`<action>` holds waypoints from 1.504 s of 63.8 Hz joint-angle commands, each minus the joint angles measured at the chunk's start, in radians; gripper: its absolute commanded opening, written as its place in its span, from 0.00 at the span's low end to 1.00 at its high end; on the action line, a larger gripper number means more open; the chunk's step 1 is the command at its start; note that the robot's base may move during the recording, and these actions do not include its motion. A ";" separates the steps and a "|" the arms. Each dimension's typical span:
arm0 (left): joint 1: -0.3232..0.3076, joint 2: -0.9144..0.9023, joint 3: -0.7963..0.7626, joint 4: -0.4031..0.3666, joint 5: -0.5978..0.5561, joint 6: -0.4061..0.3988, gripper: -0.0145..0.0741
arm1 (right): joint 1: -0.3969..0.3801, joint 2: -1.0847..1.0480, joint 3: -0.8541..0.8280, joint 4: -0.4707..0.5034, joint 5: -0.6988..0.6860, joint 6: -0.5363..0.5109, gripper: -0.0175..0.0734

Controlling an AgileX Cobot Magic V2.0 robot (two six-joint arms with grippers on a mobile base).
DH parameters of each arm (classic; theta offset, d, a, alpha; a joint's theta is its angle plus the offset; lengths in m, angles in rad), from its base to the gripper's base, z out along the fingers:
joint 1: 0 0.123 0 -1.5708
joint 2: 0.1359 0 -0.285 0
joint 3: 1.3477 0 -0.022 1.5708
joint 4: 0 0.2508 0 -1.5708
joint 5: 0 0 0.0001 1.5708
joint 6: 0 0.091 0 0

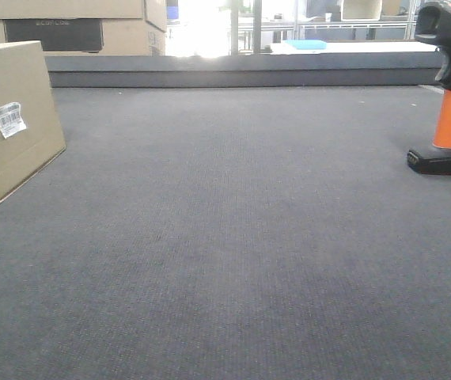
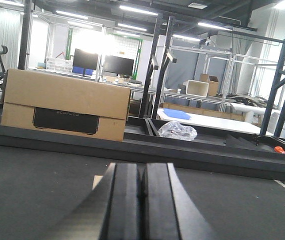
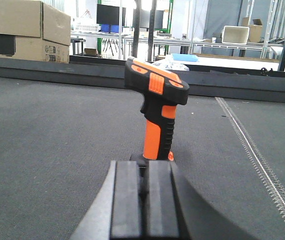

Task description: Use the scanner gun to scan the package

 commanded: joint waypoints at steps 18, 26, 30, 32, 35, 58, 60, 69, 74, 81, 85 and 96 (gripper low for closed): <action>0.064 -0.102 0.284 0.170 -0.123 0.003 0.04 | -0.001 -0.003 0.001 0.002 -0.024 0.002 0.01; 0.070 -0.162 0.411 0.124 -0.167 0.007 0.04 | -0.001 -0.003 0.001 0.002 -0.024 0.002 0.01; 0.068 -0.199 0.469 0.124 -0.197 0.007 0.04 | -0.001 -0.003 0.001 0.002 -0.024 0.002 0.01; 0.068 -0.204 0.499 0.121 -0.211 0.007 0.04 | -0.001 -0.003 0.001 0.002 -0.024 0.002 0.01; 0.068 -0.204 0.541 0.101 -0.251 0.007 0.04 | -0.001 -0.003 0.001 0.002 -0.024 0.002 0.01; 0.023 -0.204 0.541 0.087 -0.258 0.007 0.04 | -0.001 -0.003 0.001 0.002 -0.024 0.002 0.01; 0.023 -0.204 0.541 0.087 -0.258 0.007 0.04 | -0.001 -0.003 0.001 0.002 -0.024 0.002 0.01; 0.023 -0.204 0.541 0.094 -0.237 0.007 0.04 | -0.001 -0.003 0.001 0.002 -0.024 0.002 0.01; 0.023 -0.204 0.541 0.098 -0.237 0.007 0.04 | -0.001 -0.003 0.001 0.002 -0.024 0.002 0.01; 0.023 -0.204 0.541 0.098 -0.237 0.007 0.04 | -0.001 -0.003 0.001 0.002 -0.024 0.002 0.01; 0.023 -0.204 0.541 0.098 -0.237 0.007 0.04 | -0.001 -0.003 0.001 0.002 -0.024 0.002 0.01; 0.023 -0.204 0.541 0.098 -0.237 0.007 0.04 | -0.001 -0.003 0.001 0.002 -0.024 0.002 0.01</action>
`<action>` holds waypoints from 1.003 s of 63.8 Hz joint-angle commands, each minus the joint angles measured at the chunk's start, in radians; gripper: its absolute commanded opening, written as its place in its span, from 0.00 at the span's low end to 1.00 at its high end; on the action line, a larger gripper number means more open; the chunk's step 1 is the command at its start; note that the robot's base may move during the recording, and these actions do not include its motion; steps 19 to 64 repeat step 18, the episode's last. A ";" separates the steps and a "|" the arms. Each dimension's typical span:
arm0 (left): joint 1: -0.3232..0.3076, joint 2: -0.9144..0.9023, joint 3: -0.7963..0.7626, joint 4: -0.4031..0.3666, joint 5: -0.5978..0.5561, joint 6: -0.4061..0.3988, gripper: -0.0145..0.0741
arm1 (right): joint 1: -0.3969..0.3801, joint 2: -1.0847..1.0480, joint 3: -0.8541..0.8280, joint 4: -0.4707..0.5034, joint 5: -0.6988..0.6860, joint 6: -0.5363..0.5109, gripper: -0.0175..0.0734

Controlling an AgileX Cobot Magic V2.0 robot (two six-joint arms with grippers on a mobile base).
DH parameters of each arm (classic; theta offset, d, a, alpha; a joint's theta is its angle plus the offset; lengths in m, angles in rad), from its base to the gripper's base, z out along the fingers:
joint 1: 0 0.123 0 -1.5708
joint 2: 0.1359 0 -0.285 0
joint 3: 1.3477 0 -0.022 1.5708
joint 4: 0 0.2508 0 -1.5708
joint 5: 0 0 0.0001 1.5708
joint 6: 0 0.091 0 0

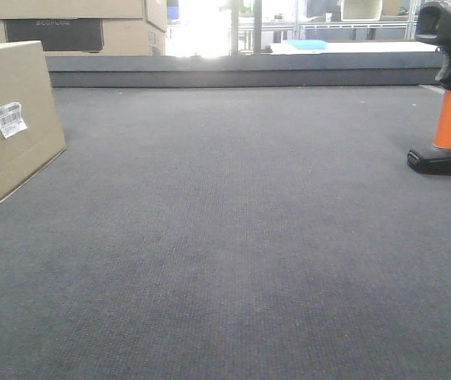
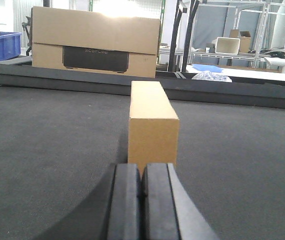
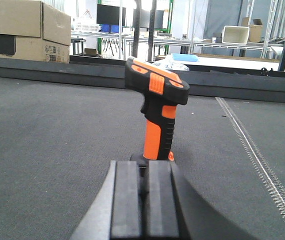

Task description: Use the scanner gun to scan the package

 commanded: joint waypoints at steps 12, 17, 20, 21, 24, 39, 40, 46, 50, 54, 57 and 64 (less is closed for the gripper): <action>-0.007 -0.006 -0.001 0.006 -0.014 0.001 0.04 | -0.001 -0.003 0.000 0.002 -0.022 0.002 0.01; -0.007 -0.006 -0.001 0.006 -0.014 0.001 0.04 | -0.001 -0.003 0.000 0.002 -0.022 0.002 0.01; -0.007 -0.006 -0.001 0.006 -0.014 0.001 0.04 | -0.001 -0.003 0.000 0.002 -0.022 0.002 0.01; -0.007 -0.006 -0.001 0.006 -0.014 0.001 0.04 | -0.001 -0.003 0.000 0.002 -0.022 0.002 0.01; -0.007 -0.006 -0.001 0.006 -0.014 0.001 0.04 | -0.001 -0.003 0.000 0.002 -0.022 0.002 0.01; -0.007 -0.006 -0.001 0.006 -0.014 0.001 0.04 | -0.001 -0.003 0.000 0.002 -0.022 0.002 0.01; -0.007 -0.006 -0.001 0.006 -0.014 0.001 0.04 | -0.001 -0.003 0.000 0.002 -0.022 0.002 0.01; -0.007 -0.006 -0.001 0.006 -0.014 0.001 0.04 | -0.001 -0.003 0.000 0.002 -0.022 0.002 0.01; -0.007 -0.006 -0.001 0.006 -0.014 0.001 0.04 | -0.001 -0.003 0.000 0.002 -0.022 0.002 0.01; -0.007 -0.006 -0.001 0.006 -0.014 0.001 0.04 | -0.001 -0.003 0.000 0.002 -0.022 0.002 0.01; -0.007 -0.006 -0.001 0.006 -0.014 0.001 0.04 | -0.001 -0.003 0.000 0.002 -0.022 0.002 0.01; -0.007 -0.006 -0.001 0.006 -0.014 0.001 0.04 | -0.001 -0.003 0.000 0.002 -0.022 0.002 0.01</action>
